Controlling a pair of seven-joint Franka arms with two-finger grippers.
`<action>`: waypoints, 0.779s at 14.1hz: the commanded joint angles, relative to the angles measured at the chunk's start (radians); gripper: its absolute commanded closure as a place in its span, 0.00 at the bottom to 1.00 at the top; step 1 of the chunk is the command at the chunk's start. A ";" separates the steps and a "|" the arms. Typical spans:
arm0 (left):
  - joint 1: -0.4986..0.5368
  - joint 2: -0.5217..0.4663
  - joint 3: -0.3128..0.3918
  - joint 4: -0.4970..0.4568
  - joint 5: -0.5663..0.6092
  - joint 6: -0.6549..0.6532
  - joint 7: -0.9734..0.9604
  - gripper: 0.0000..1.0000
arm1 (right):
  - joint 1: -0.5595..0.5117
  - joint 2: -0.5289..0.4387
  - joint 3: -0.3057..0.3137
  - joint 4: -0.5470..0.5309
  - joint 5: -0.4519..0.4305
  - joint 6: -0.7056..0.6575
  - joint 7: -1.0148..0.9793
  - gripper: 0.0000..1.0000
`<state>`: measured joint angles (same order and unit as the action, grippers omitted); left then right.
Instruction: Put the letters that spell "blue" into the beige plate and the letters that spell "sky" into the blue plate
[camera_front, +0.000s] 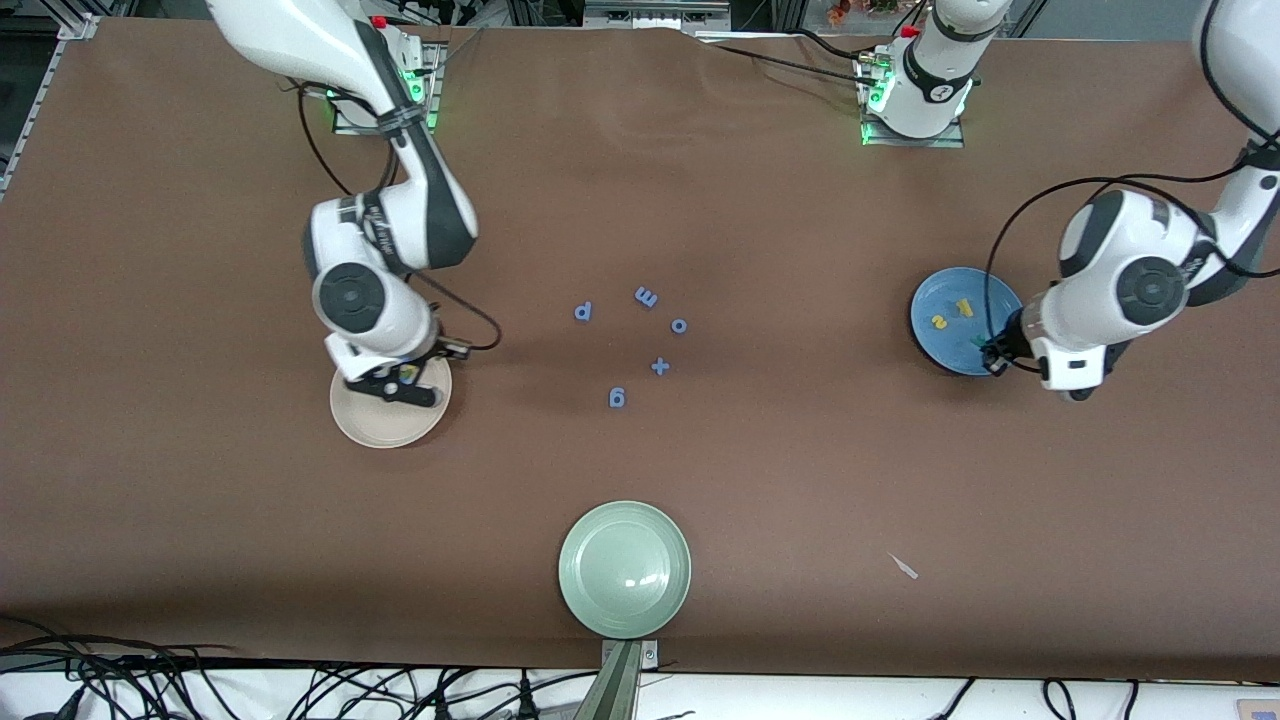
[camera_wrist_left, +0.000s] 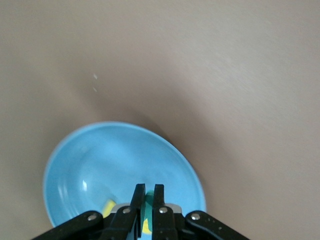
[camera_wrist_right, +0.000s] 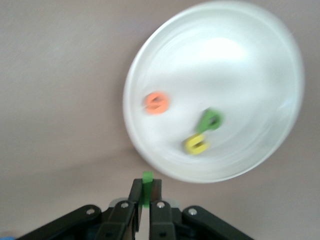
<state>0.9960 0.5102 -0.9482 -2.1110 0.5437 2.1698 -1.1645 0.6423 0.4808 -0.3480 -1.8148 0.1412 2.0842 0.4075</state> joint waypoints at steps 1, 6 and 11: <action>0.073 -0.002 -0.029 -0.076 -0.011 0.109 0.039 1.00 | -0.036 0.009 -0.016 0.009 0.009 -0.018 -0.096 0.92; 0.078 0.001 -0.030 -0.127 0.082 0.117 0.039 0.41 | -0.042 0.005 -0.019 0.034 0.066 -0.029 -0.098 0.33; 0.078 -0.007 -0.061 -0.087 0.062 0.087 0.028 0.23 | -0.058 0.009 -0.029 0.130 0.054 -0.122 -0.104 0.01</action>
<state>1.0553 0.5184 -0.9712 -2.2216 0.5934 2.2774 -1.1437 0.5959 0.4854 -0.3703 -1.7404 0.1841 2.0227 0.3282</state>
